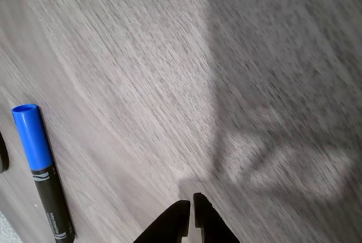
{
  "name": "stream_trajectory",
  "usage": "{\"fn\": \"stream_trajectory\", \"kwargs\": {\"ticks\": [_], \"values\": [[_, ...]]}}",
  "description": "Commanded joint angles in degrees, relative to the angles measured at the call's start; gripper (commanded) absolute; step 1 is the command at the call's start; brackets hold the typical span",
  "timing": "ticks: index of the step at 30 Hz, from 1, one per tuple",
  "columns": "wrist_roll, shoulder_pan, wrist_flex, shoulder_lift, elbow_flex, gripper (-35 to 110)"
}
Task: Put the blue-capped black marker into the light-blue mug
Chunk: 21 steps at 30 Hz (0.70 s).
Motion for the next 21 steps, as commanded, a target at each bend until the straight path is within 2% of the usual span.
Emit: {"fn": "stream_trajectory", "kwargs": {"ticks": [1, 21], "values": [[-0.4, -0.1, 0.5, 1.5, 0.1, 0], [-1.1, -0.2, -0.2, 1.5, 0.1, 0]]}}
